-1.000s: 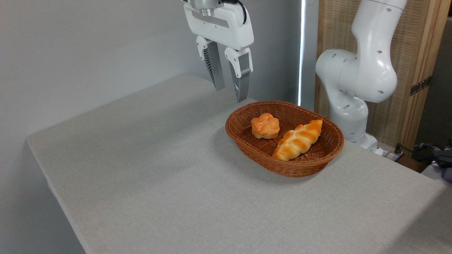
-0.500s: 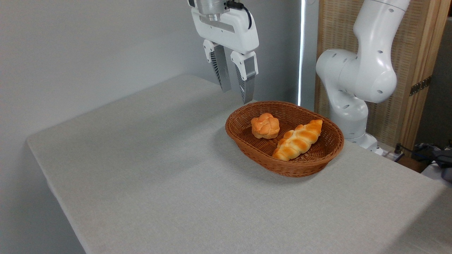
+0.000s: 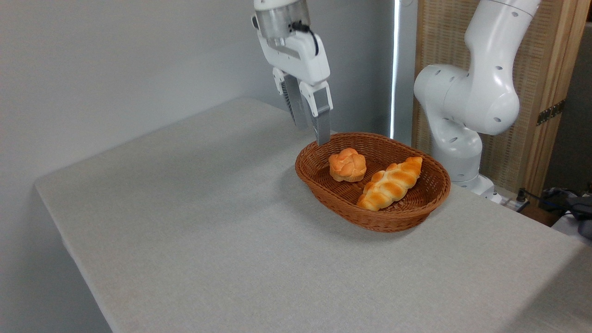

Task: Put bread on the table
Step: 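Lower the gripper onto the round orange bun and close on it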

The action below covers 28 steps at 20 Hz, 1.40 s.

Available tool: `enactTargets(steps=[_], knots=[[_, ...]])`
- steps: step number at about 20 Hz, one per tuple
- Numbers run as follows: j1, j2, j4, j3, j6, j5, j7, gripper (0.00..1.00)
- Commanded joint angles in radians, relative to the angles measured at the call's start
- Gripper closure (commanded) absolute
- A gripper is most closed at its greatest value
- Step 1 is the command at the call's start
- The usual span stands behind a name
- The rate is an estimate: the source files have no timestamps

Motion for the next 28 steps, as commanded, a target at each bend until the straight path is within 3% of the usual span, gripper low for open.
enactTargets(steps=[1,5,7,8,18,21,28], knots=[[0.014,-0.091,-0.132,-0.035,0.066,0.000,0.017,0.00],[0.025,-0.134,-0.209,-0.058,0.042,0.007,0.104,0.00],[0.084,-0.140,-0.216,-0.121,0.025,0.006,0.113,0.00],[0.092,-0.142,-0.230,-0.145,0.027,0.006,0.113,0.00],[0.060,-0.137,-0.293,-0.162,0.048,-0.002,0.112,0.00],[0.060,-0.137,-0.295,-0.164,0.082,-0.051,0.112,0.00],[0.060,-0.134,-0.311,-0.165,0.096,-0.072,0.112,0.00]])
